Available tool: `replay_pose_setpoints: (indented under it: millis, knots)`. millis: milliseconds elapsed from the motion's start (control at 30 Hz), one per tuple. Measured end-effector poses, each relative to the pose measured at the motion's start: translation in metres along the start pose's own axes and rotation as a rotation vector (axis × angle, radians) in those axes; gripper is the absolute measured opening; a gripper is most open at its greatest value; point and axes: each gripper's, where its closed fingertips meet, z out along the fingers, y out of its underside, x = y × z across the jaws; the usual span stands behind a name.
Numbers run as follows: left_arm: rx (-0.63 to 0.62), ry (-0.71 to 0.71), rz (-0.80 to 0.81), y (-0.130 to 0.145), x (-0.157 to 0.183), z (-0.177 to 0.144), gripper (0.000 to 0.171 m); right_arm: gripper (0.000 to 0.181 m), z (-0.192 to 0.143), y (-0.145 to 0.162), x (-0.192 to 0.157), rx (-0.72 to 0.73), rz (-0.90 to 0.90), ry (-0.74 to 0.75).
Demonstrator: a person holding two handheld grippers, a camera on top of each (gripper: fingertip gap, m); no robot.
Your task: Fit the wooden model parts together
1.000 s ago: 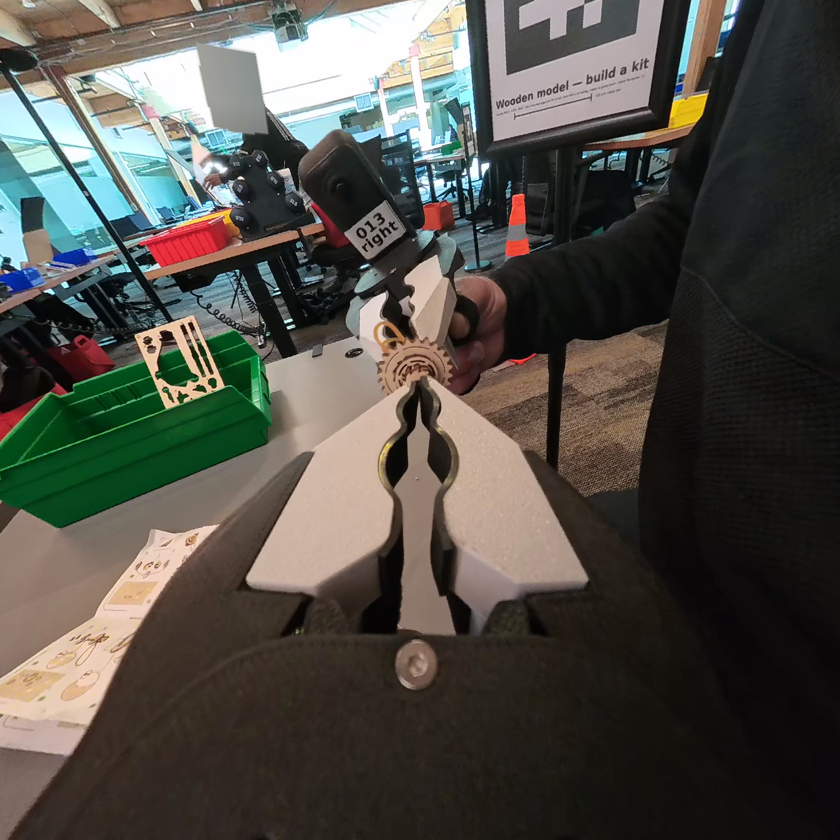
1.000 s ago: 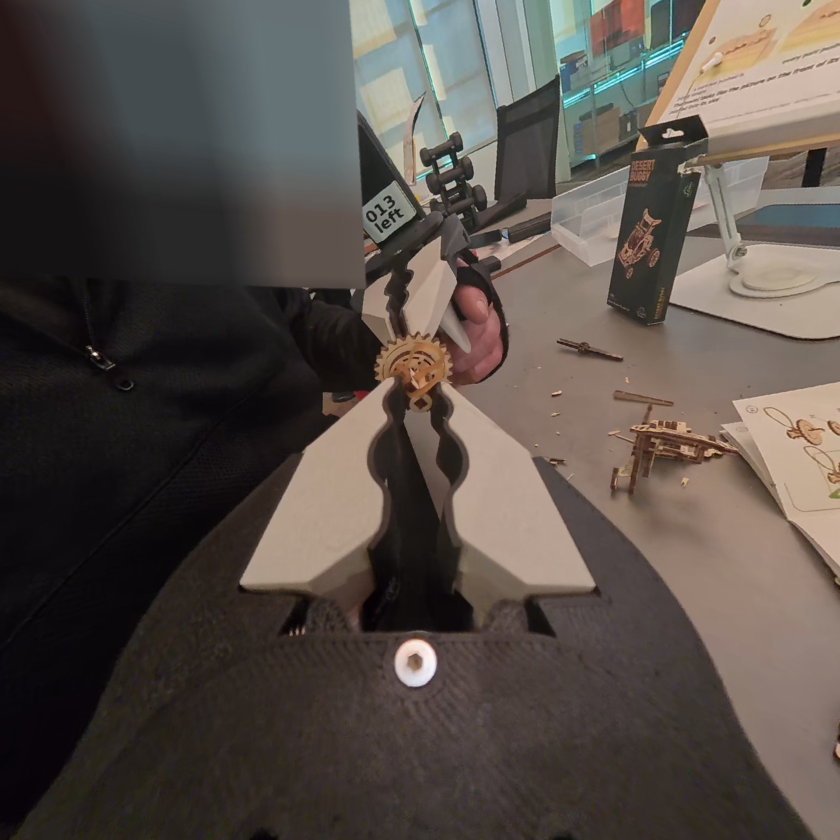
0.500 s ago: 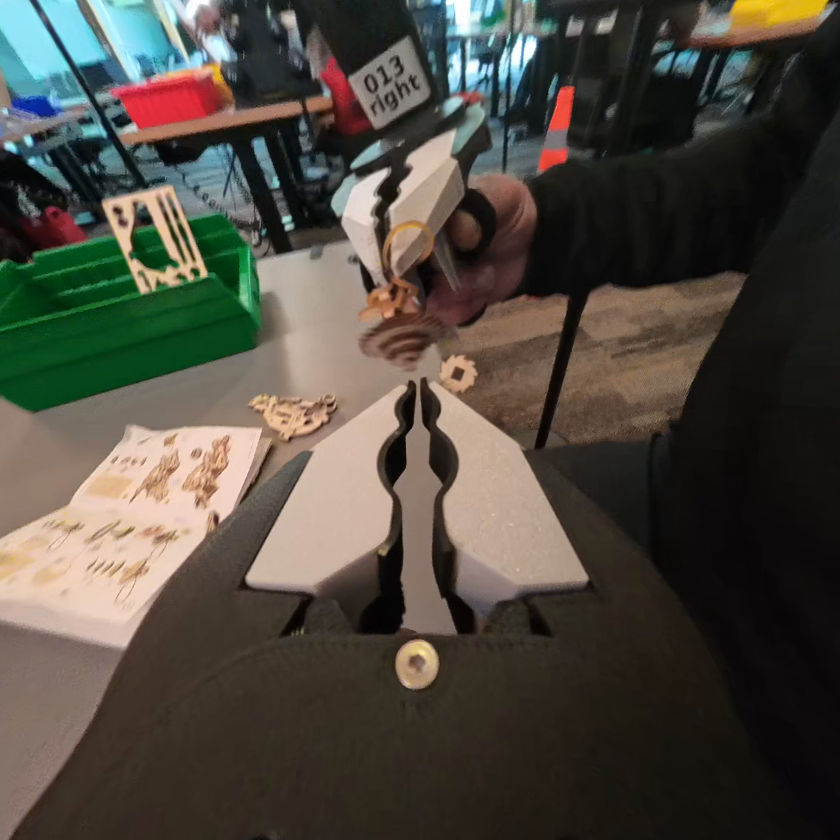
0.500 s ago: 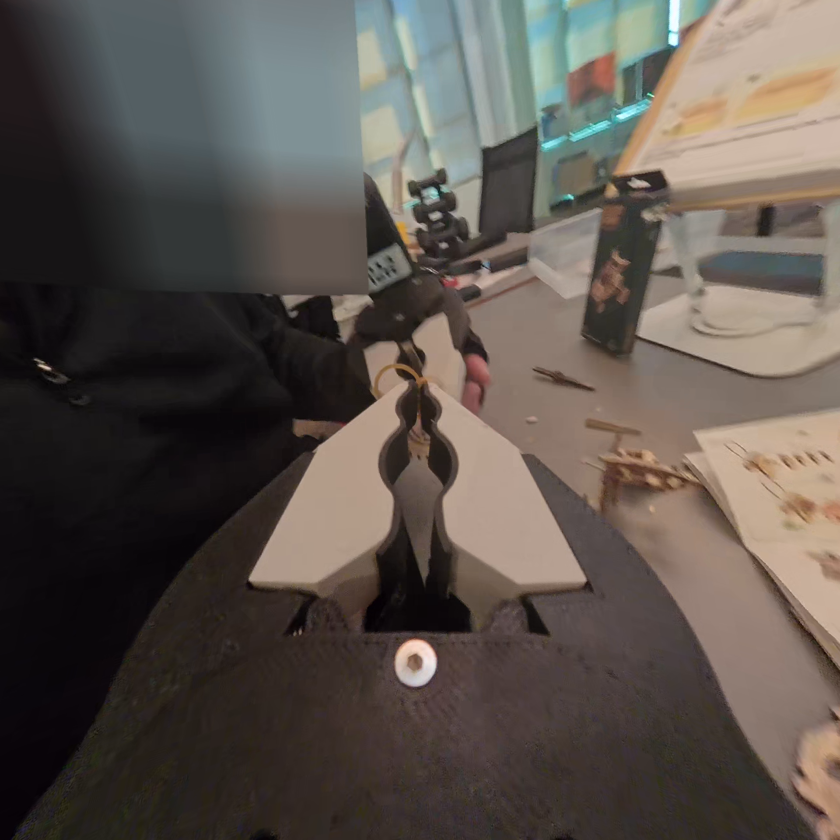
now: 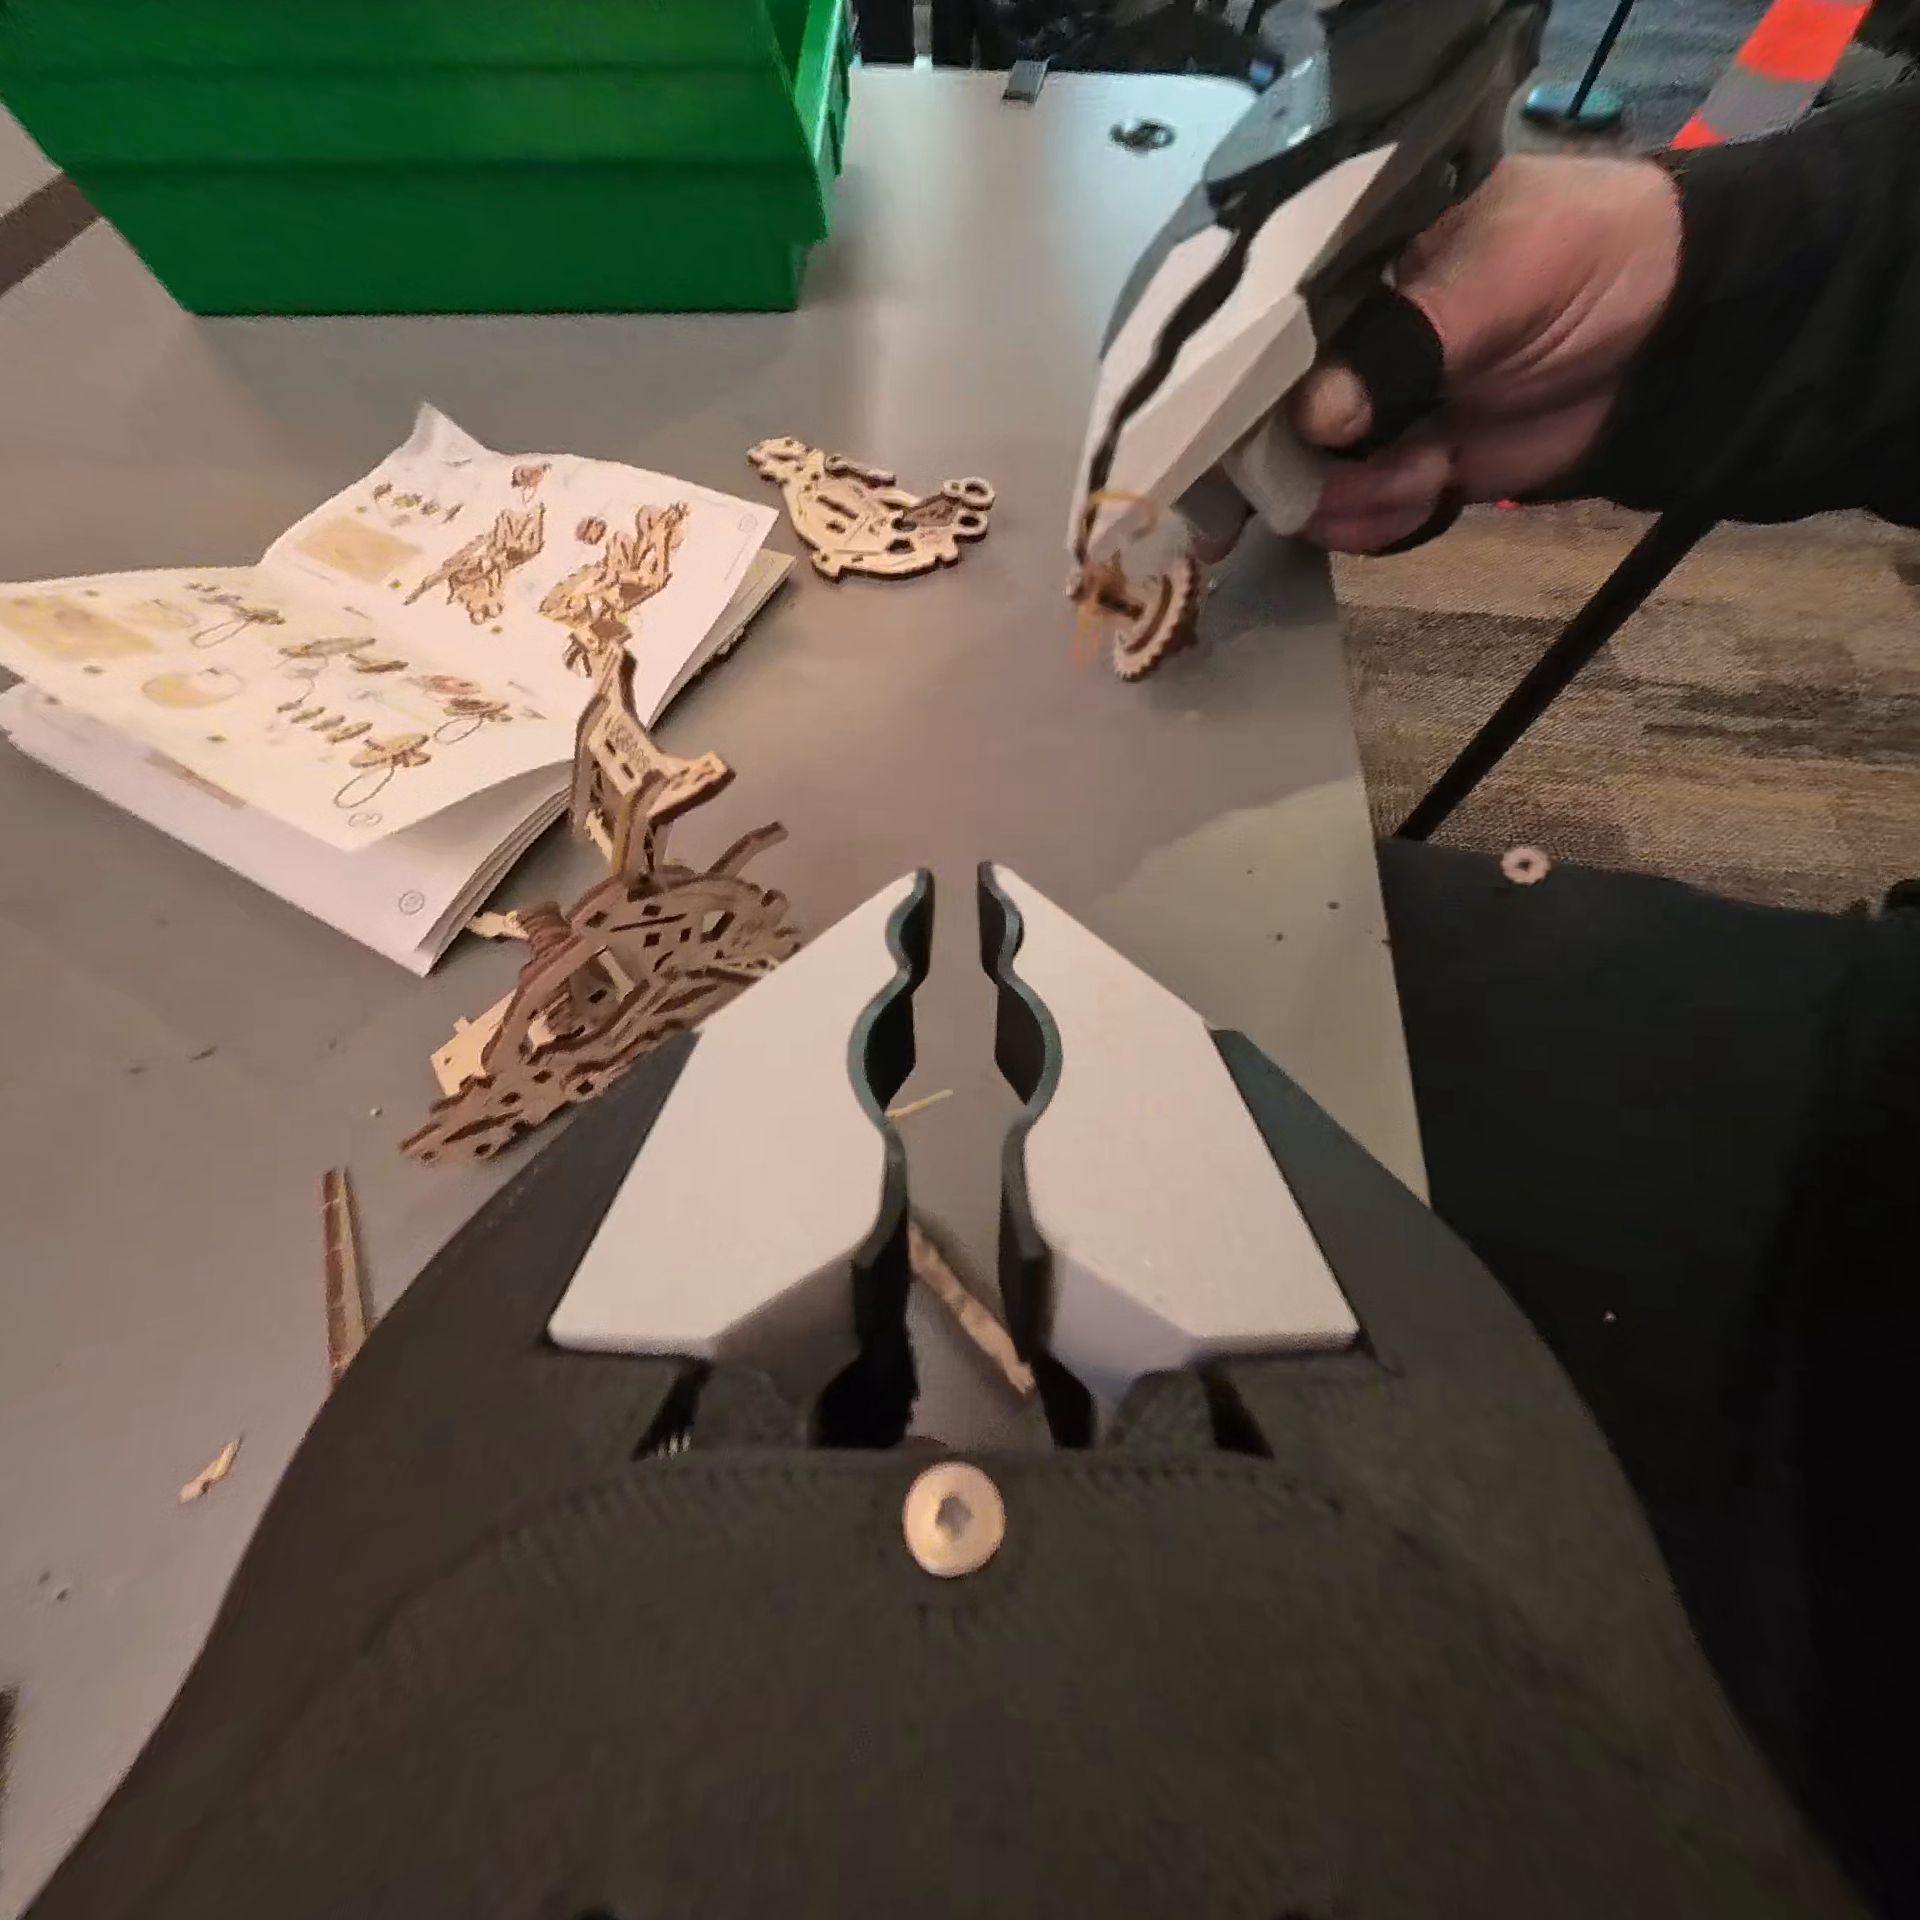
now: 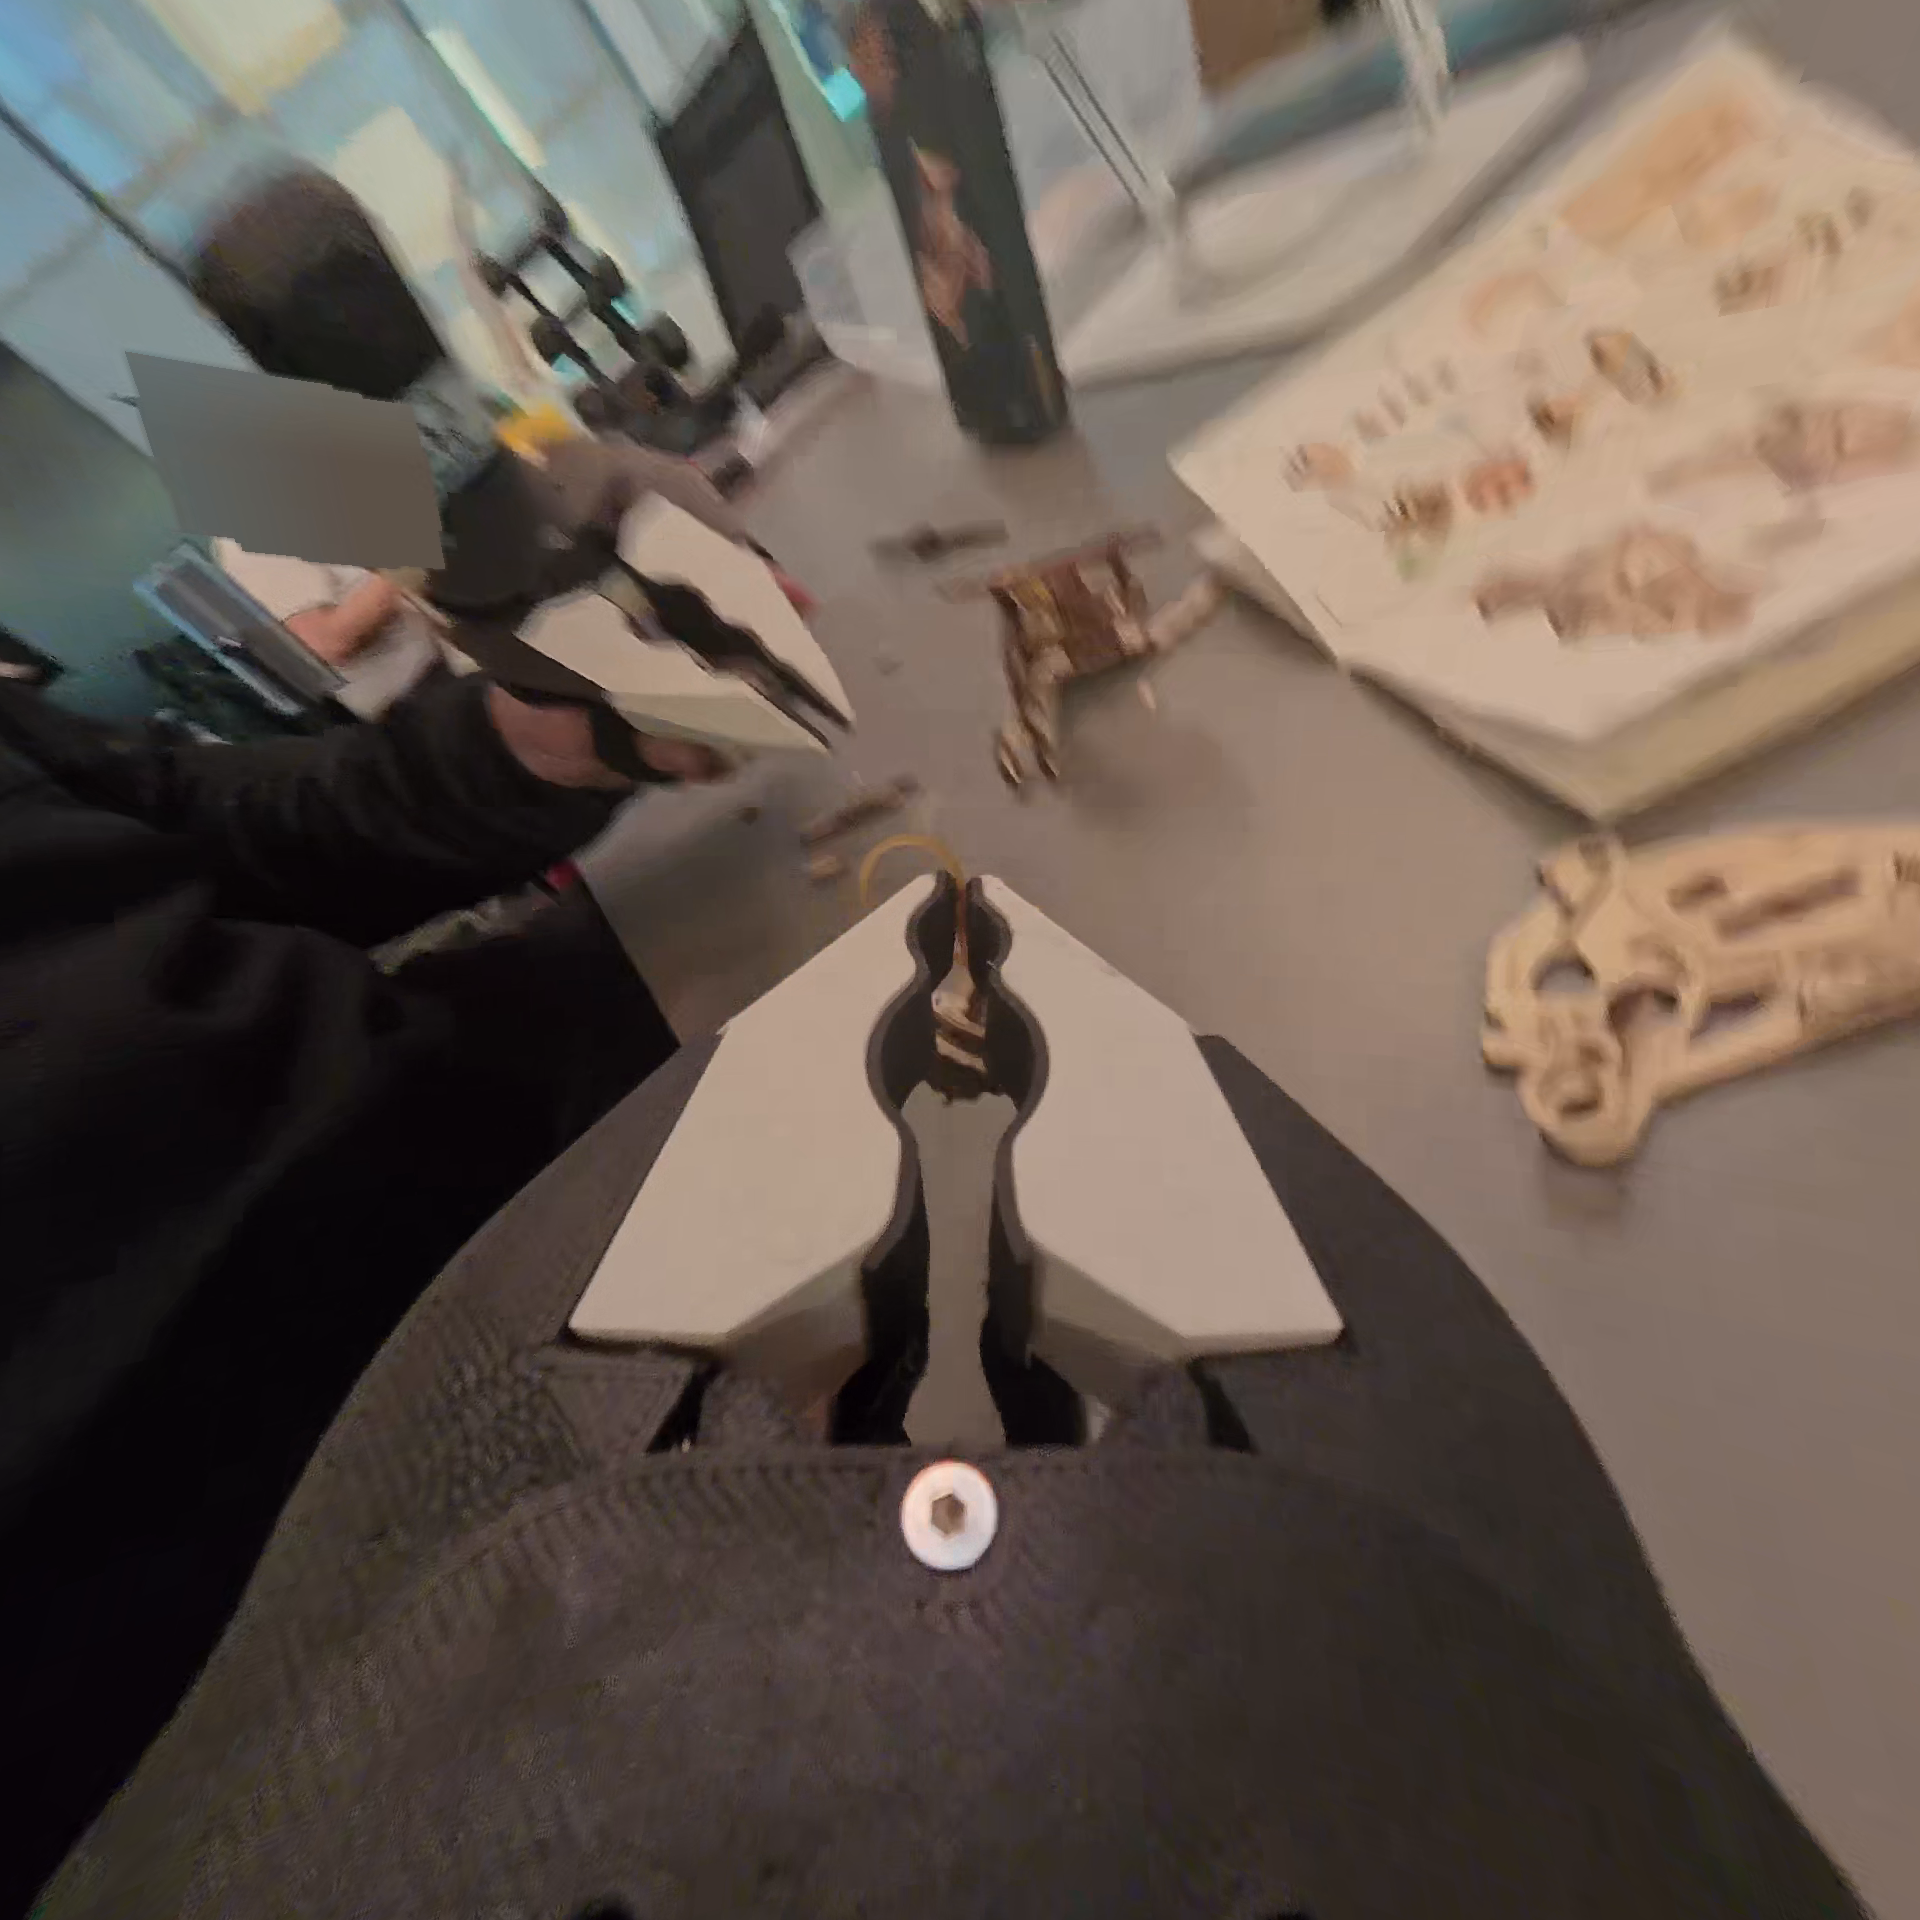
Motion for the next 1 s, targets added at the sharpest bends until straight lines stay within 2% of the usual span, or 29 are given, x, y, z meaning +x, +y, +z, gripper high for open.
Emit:
replay_pose_setpoints:
  millis: [67,133,233,400,500,600,667,733,800,1000]
  knots:
    - [-0.011,0.023,-0.024,0.001,0.002,0.001,0.009,0.000,-0.001,0.003,0.003,-0.019,0.028,0.010]
    - [-0.039,0.017,-0.026,0.004,0.003,0.005,0.012,0.000,-0.003,0.016,0.014,-0.123,0.006,0.094]
    - [-0.057,0.031,-0.022,0.004,0.012,0.014,0.019,0.012,-0.002,0.031,0.019,-0.219,-0.019,0.129]
    - [-0.071,0.039,0.000,-0.001,0.026,0.023,0.026,0.042,-0.032,0.017,0.024,-0.142,-0.005,0.186]
    - [-0.100,0.048,0.003,0.000,0.032,0.031,0.031,0.050,-0.048,0.024,0.028,-0.192,-0.119,0.294]
    - [-0.136,0.050,0.096,-0.008,0.042,0.049,0.037,0.051,-0.050,0.038,0.026,-0.272,-0.227,0.369]
    - [-0.195,-0.001,0.253,-0.011,0.040,0.066,0.050,0.049,-0.053,0.045,0.025,-0.269,-0.237,0.388]
    - [-0.257,0.001,0.347,-0.010,0.040,0.081,0.055,0.046,-0.060,0.053,0.021,-0.246,-0.226,0.394]
    - [-0.289,0.007,0.357,-0.007,0.038,0.091,0.061,0.044,-0.072,0.062,0.017,-0.220,-0.207,0.403]
    - [-0.277,-0.014,0.274,-0.010,0.032,0.092,0.057,0.045,-0.120,0.094,0.000,-0.113,-0.170,0.441]
